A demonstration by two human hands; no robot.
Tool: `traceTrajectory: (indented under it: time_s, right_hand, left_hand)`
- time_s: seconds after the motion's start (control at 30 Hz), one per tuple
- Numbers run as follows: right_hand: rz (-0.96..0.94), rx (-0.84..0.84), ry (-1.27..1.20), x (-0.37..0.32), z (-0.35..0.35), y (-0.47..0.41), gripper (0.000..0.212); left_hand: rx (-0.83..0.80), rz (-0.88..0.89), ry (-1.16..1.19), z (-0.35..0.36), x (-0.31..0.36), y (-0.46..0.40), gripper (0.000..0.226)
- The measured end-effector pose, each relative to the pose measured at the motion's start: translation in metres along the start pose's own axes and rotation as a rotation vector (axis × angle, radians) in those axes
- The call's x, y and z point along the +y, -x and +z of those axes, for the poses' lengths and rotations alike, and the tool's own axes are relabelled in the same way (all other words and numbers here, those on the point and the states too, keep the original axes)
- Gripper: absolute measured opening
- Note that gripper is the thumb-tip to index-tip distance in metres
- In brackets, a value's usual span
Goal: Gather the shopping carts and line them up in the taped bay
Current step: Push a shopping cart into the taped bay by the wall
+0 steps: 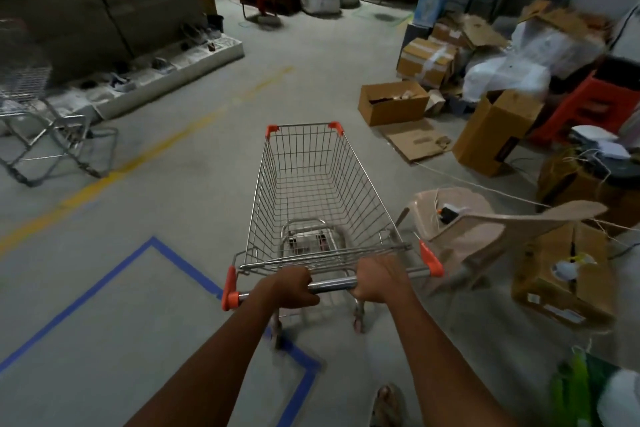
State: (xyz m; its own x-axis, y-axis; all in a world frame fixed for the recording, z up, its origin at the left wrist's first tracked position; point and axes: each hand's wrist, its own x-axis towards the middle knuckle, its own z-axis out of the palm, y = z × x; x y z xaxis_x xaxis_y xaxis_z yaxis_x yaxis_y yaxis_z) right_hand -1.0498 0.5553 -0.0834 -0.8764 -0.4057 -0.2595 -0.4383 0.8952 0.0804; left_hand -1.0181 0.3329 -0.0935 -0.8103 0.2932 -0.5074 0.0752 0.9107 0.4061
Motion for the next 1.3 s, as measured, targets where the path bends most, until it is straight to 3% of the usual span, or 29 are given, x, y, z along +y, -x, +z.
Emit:
traceTrajectory:
  time_s: [0.57, 0.87, 1.2, 1.3]
  right_hand:
    - [-0.442, -0.051, 0.077, 0.133, -0.050, -0.226, 0.044]
    - [-0.459, -0.028, 0.163, 0.156, -0.083, -0.388, 0.060]
    - [-0.554, -0.035, 0.229, 0.162, -0.130, -0.515, 0.052]
    - [-0.661, -0.019, 0.257, 0.161, -0.139, -0.563, 0.053]
  left_hand:
    - [0.109, -0.329, 0.200, -0.096, 0.032, -0.157, 0.032]
    - [0.163, -0.401, 0.306, -0.182, -0.003, -0.259, 0.034]
    - [0.104, -0.501, 0.525, -0.259, -0.065, -0.334, 0.039]
    - [0.036, -0.559, 0.661, -0.289, -0.085, -0.356, 0.023]
